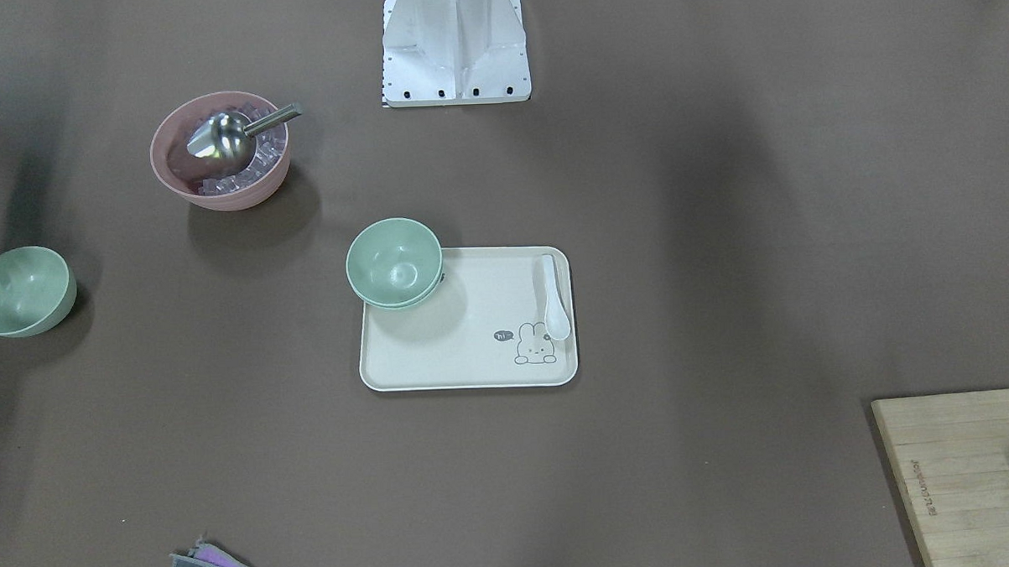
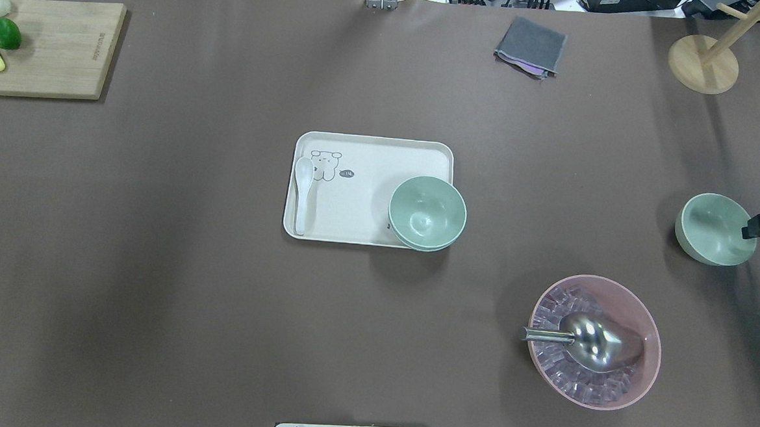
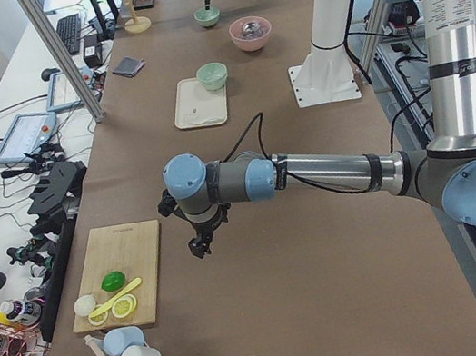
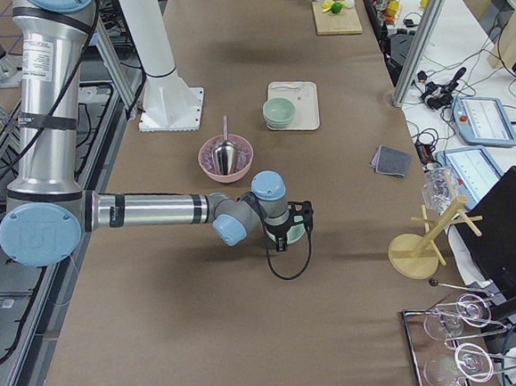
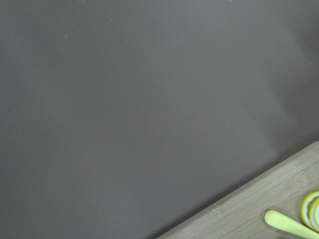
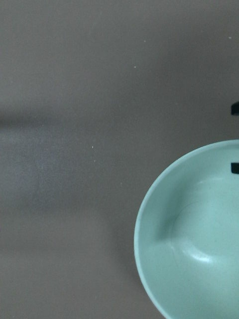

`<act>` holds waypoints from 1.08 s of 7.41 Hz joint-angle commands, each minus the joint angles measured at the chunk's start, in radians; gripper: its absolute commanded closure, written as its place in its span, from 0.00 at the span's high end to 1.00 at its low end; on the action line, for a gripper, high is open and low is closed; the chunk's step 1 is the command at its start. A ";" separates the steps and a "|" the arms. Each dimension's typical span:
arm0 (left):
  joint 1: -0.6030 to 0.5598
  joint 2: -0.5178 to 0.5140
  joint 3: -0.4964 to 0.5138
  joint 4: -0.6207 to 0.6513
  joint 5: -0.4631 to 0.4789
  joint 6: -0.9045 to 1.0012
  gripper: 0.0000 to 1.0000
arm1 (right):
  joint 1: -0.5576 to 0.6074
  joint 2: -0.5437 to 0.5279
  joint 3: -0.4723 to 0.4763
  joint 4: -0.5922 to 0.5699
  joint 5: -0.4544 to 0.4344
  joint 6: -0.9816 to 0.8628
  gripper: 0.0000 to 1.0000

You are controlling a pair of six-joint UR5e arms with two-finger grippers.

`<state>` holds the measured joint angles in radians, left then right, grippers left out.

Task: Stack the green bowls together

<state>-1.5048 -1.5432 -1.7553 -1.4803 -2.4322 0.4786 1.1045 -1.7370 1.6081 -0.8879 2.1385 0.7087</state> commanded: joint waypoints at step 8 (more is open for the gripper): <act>0.000 0.002 0.010 0.000 -0.001 0.000 0.98 | 0.136 0.181 0.033 -0.078 0.211 0.011 0.00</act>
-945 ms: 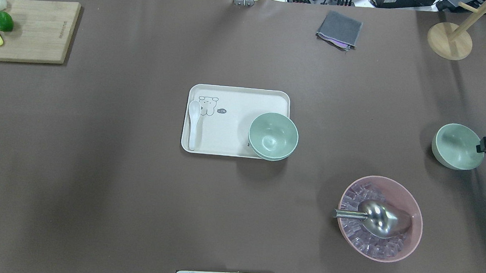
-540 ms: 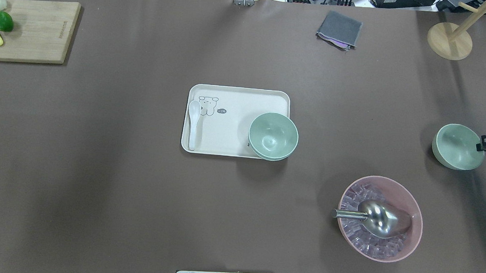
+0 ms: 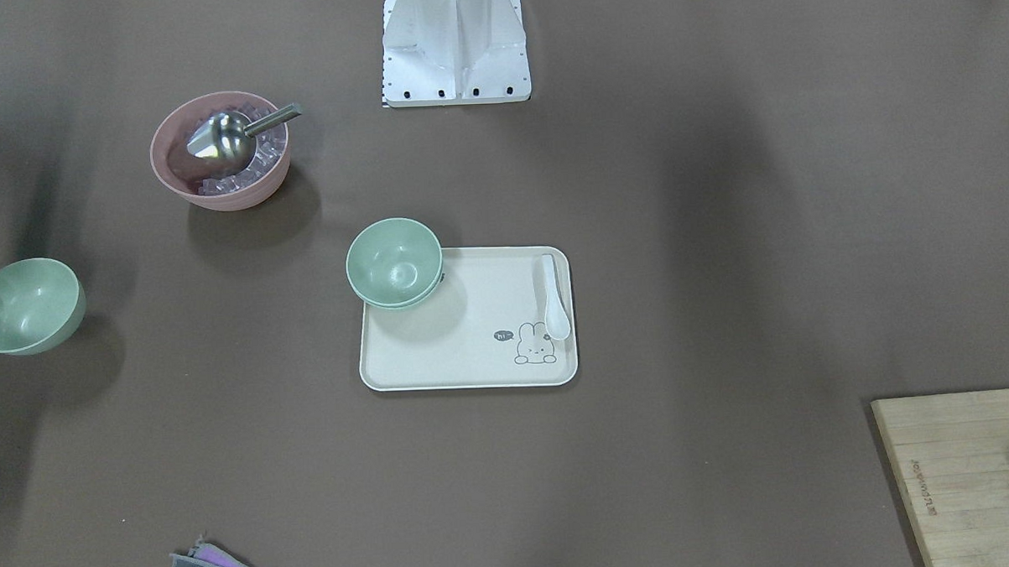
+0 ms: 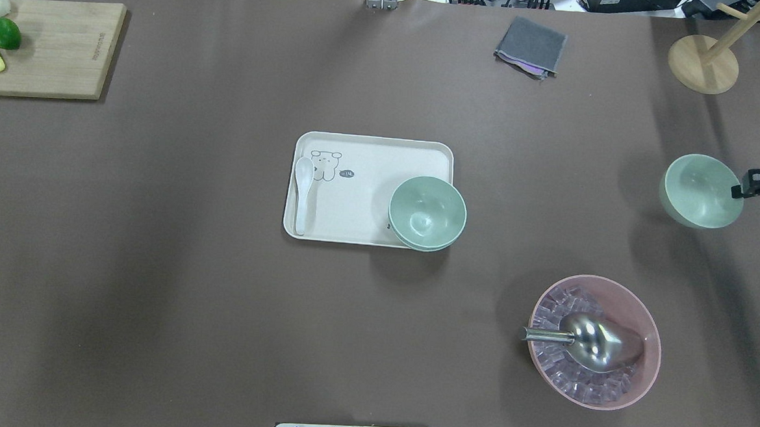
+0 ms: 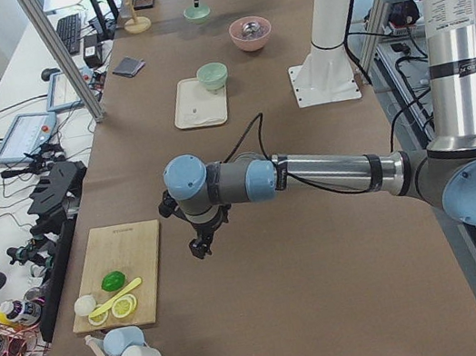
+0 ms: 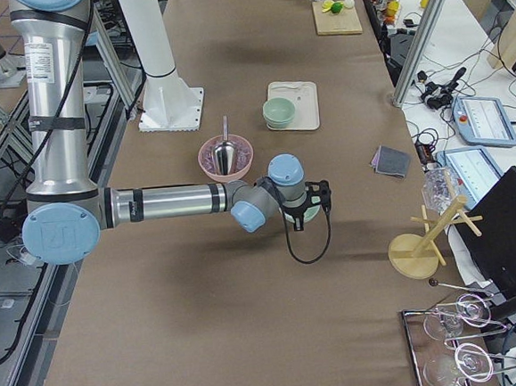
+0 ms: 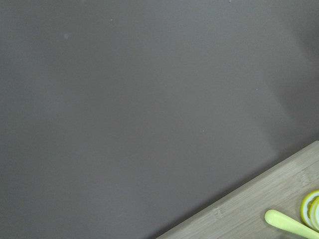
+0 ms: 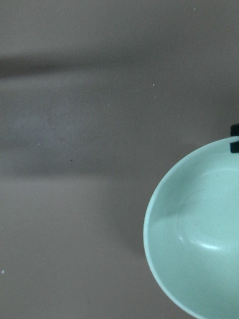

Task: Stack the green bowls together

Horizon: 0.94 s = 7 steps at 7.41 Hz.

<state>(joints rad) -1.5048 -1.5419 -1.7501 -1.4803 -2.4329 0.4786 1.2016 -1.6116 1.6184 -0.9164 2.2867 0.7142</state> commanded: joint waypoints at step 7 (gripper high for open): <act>0.002 -0.001 0.014 0.000 0.002 0.000 0.98 | -0.176 0.404 0.327 -0.630 -0.063 0.334 0.00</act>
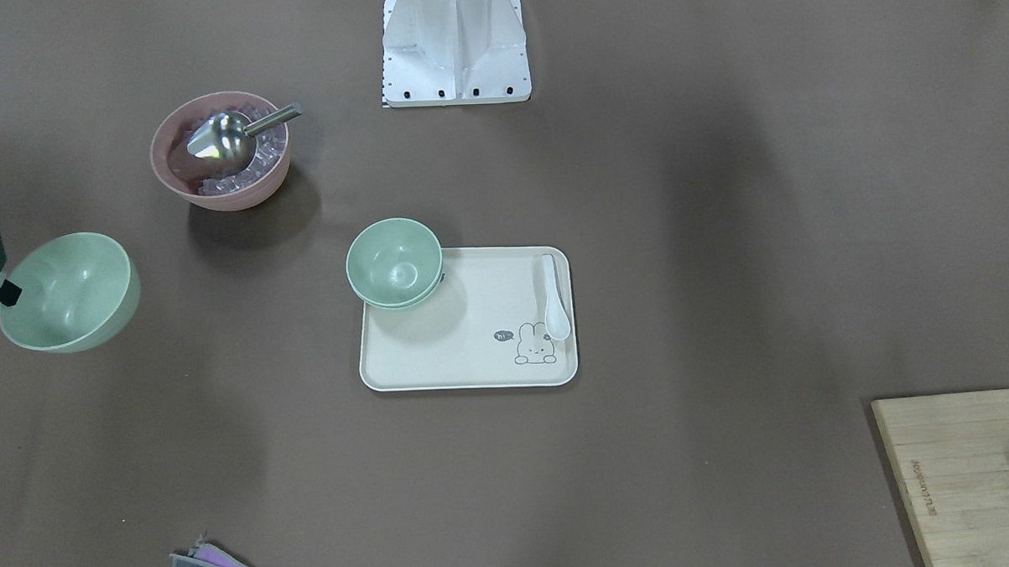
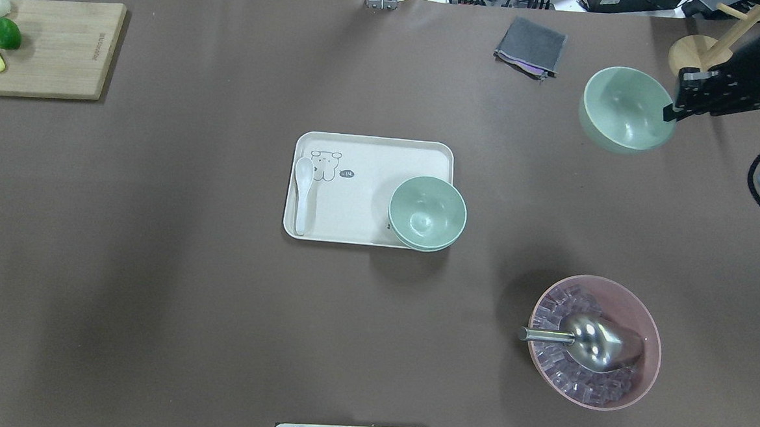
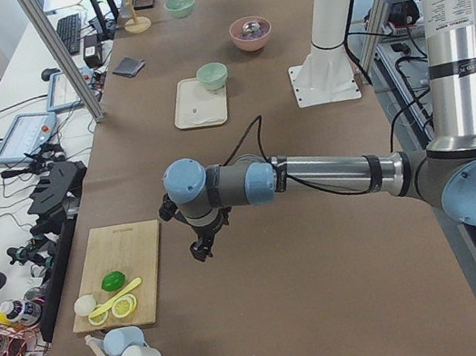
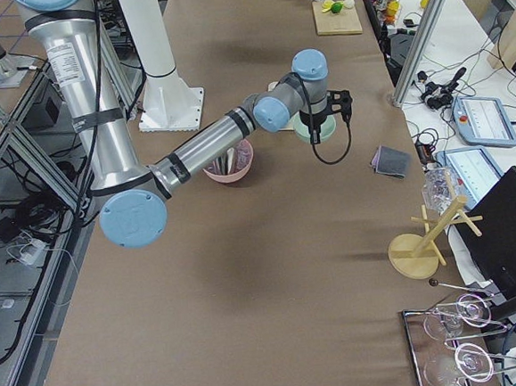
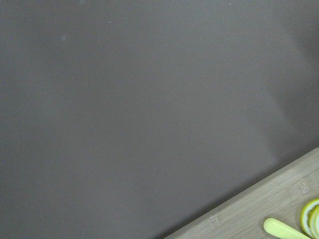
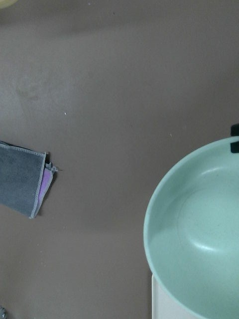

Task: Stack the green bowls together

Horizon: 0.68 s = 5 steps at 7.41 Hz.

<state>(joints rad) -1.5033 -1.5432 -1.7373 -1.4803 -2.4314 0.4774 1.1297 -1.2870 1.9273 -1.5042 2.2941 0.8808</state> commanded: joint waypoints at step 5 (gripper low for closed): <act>0.000 0.002 0.007 0.002 -0.001 0.001 0.98 | -0.433 0.184 -0.002 -0.041 -0.353 0.650 0.00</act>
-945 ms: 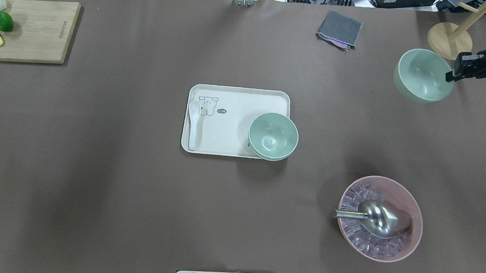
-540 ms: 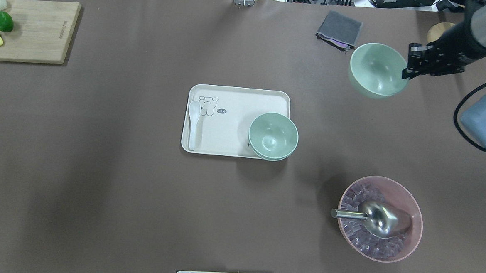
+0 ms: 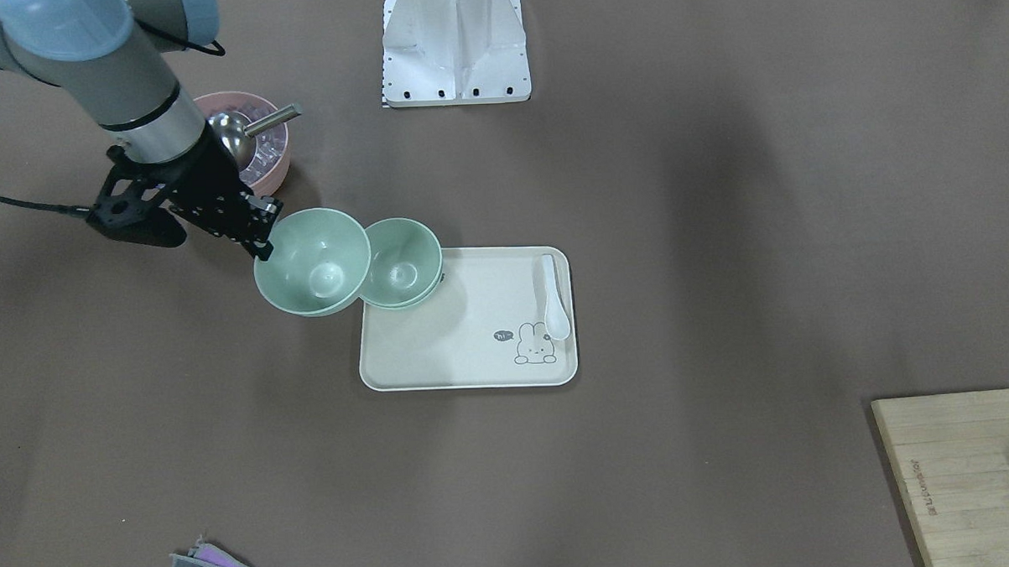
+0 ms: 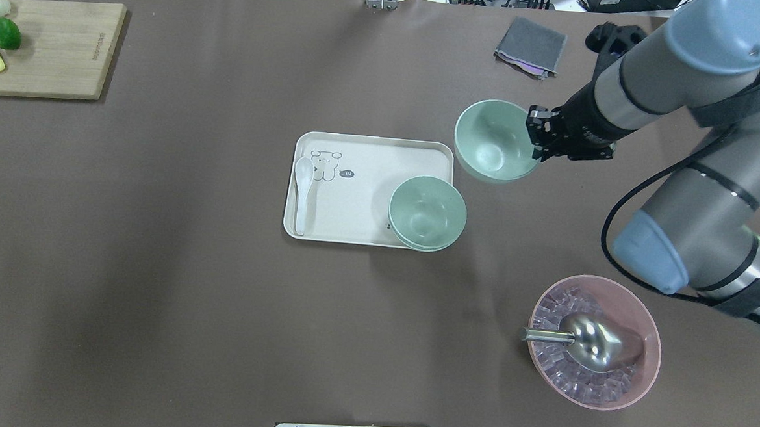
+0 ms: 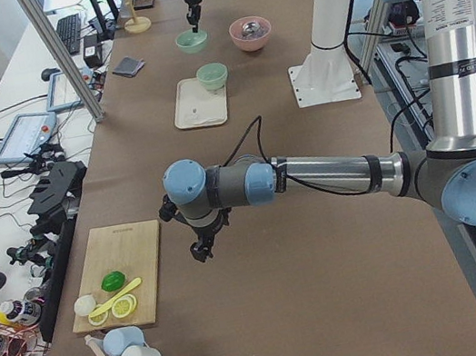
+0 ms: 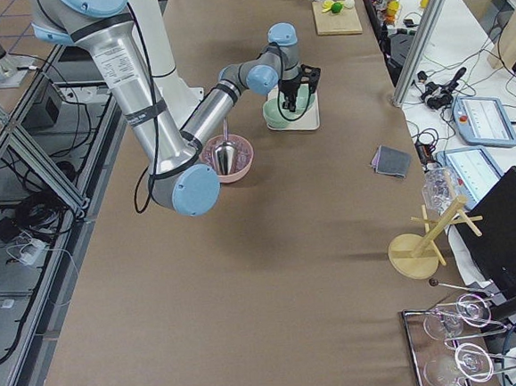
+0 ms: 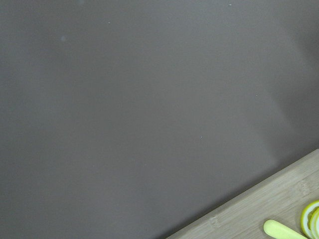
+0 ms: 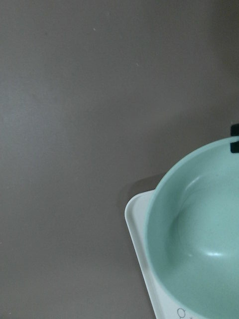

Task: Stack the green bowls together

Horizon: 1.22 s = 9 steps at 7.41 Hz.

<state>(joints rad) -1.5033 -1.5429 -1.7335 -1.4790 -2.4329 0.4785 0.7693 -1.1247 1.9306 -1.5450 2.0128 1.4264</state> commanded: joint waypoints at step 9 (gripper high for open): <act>0.000 0.015 0.005 -0.001 0.000 0.000 0.98 | -0.203 0.032 -0.074 0.011 -0.194 0.154 0.00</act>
<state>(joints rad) -1.5034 -1.5346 -1.7247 -1.4797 -2.4329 0.4786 0.5674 -1.0979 1.8685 -1.5341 1.8198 1.5816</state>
